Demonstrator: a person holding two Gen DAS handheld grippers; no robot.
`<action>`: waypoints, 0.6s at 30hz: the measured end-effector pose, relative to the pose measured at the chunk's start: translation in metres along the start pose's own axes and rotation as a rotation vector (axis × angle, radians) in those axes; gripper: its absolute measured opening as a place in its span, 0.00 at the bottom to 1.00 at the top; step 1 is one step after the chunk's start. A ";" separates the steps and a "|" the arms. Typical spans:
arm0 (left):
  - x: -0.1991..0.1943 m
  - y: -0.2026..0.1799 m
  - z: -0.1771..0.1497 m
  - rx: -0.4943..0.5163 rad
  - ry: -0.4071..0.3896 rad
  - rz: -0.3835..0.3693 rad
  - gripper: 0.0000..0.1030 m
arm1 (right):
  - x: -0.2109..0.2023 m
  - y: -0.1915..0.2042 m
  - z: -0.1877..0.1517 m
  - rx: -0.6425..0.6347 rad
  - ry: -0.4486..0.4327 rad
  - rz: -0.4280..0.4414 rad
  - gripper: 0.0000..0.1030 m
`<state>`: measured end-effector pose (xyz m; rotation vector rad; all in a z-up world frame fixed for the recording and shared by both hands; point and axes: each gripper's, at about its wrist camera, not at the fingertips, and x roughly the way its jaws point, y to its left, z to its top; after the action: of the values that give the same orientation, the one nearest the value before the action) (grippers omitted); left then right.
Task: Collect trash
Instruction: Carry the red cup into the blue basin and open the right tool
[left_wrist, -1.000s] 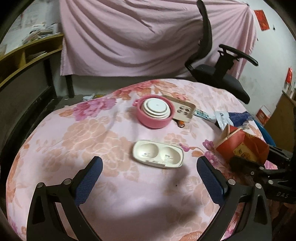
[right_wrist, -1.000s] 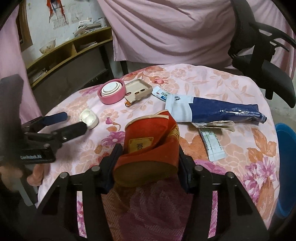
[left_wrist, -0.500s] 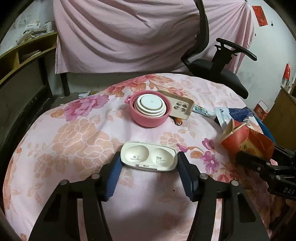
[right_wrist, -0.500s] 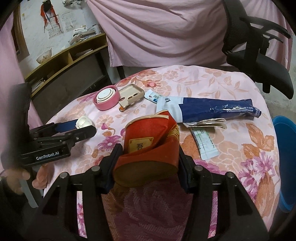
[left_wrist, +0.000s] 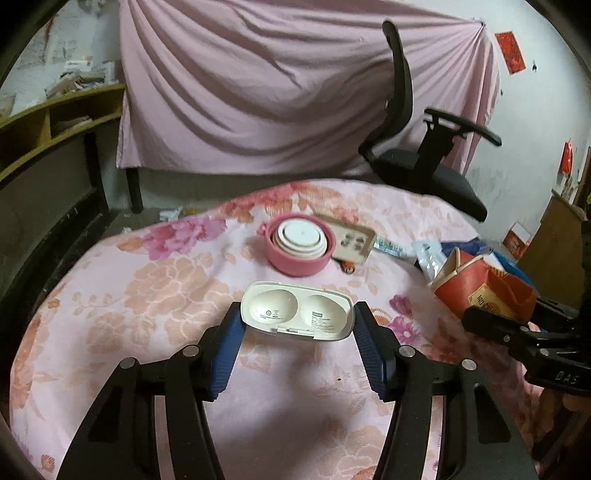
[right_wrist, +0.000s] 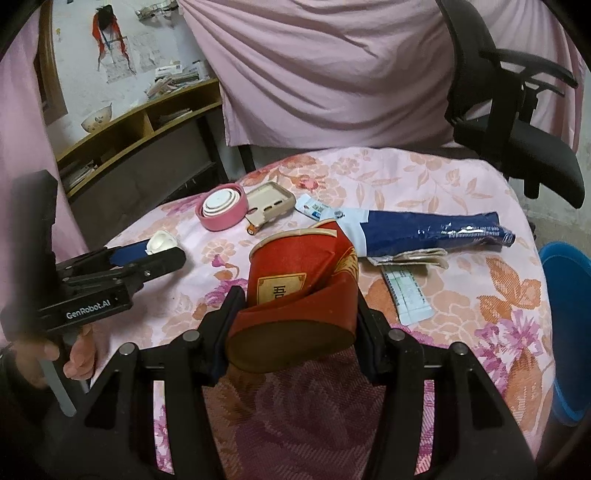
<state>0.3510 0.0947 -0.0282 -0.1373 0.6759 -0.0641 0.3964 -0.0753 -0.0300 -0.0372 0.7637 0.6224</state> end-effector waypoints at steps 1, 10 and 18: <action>-0.005 0.000 -0.001 0.001 -0.023 0.002 0.52 | -0.001 0.001 0.000 -0.003 -0.007 -0.001 0.72; -0.043 -0.011 -0.008 0.045 -0.210 0.043 0.52 | -0.023 0.008 0.000 -0.040 -0.127 -0.016 0.72; -0.065 -0.019 -0.014 0.055 -0.330 0.068 0.52 | -0.044 0.015 -0.003 -0.070 -0.254 -0.052 0.72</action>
<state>0.2917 0.0812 0.0043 -0.0694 0.3482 0.0057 0.3623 -0.0862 -0.0010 -0.0417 0.4936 0.5910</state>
